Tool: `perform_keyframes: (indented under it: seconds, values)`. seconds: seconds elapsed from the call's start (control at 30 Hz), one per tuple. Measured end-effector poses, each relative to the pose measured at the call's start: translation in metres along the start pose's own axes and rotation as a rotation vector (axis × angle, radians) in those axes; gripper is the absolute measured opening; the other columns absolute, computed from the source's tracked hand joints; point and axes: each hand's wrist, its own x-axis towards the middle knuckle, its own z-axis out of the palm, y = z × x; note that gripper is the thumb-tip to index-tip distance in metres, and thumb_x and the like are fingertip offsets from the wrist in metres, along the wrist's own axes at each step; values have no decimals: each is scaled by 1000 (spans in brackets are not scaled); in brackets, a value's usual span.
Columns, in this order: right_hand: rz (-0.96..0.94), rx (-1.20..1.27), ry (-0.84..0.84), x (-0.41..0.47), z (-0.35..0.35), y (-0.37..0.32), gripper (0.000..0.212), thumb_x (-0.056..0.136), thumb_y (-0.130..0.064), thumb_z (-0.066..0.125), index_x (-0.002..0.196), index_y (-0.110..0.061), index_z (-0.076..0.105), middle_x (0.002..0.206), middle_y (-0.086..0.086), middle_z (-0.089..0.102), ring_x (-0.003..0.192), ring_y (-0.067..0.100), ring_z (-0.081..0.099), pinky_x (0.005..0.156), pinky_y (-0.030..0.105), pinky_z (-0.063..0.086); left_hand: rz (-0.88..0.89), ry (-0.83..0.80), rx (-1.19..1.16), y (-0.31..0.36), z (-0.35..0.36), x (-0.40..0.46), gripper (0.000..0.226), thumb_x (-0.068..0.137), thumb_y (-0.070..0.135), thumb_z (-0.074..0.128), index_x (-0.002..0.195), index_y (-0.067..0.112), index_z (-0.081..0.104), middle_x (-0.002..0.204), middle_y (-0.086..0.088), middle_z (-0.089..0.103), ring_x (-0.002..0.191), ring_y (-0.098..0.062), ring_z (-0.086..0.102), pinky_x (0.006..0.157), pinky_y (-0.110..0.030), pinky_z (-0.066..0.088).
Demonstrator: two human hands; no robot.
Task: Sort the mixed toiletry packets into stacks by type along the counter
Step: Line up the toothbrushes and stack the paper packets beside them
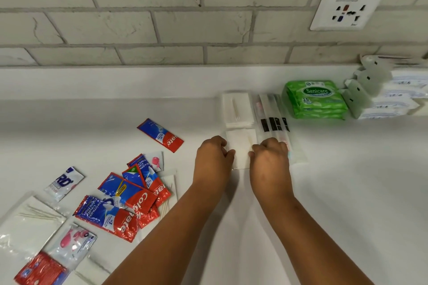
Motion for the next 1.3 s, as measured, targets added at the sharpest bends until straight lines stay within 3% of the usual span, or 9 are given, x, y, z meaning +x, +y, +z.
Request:
perform_keyframes:
  seconds: [0.1,0.2,0.27,0.37,0.5,0.73,0.83,1.0,1.3]
  values:
    - [-19,53,25,-2,-5,-1,18,61,9,77,65,-5,67,75,13,59,71,32,55,65,30,47,16,15,-1,1,-9,-8,39,92,32,62,126,14,57,111,-6,65,93,-17,62,88,-22,46]
    - [-53,133,64,-9,-16,-10,8,79,-5,73,86,-4,73,89,15,63,83,33,57,74,35,49,85,74,34,-7,-33,-22,36,94,36,57,125,17,58,114,-2,63,95,-14,61,88,-24,49]
    - [-58,221,0,-17,-24,-22,15,84,-14,69,96,-7,73,96,13,65,90,32,58,79,36,49,143,110,121,-20,-53,-31,33,95,38,54,123,21,60,118,1,62,102,-12,58,92,-26,49]
    - [-7,359,-230,-35,-35,-50,25,89,-28,63,108,-13,71,110,7,66,103,23,59,90,30,48,160,133,305,-46,-85,-43,34,96,40,51,125,27,60,132,4,56,122,-15,47,104,-33,40]
    - [25,411,-487,-64,-38,-84,32,88,-38,63,113,-18,67,115,-1,65,101,14,62,90,22,48,125,47,496,-80,-117,-62,40,97,41,47,134,29,53,142,5,48,132,-19,37,110,-37,33]
    - [47,241,-487,-103,-31,-121,58,86,-51,60,132,-18,50,131,3,49,121,18,47,98,26,43,166,-120,578,-125,-137,-86,53,100,49,31,150,35,24,158,5,22,147,-20,14,117,-41,21]
    - [70,202,-481,-107,-30,-128,59,86,-52,60,133,-18,49,133,3,49,122,18,47,98,27,43,178,-157,601,-132,-138,-88,55,99,52,28,151,36,18,160,6,17,147,-20,12,116,-41,22]
    - [94,183,-479,-108,-28,-136,50,82,-52,65,120,-19,60,116,0,63,105,17,58,90,28,51,180,-181,638,-139,-136,-87,56,99,53,26,151,35,15,161,6,14,148,-21,8,117,-46,16]
    - [301,487,-445,-102,-25,-130,14,83,-27,71,91,-19,62,97,1,68,90,19,63,82,30,51,232,-171,622,-144,-137,-85,58,98,55,24,151,34,17,160,5,15,148,-22,8,117,-46,15]
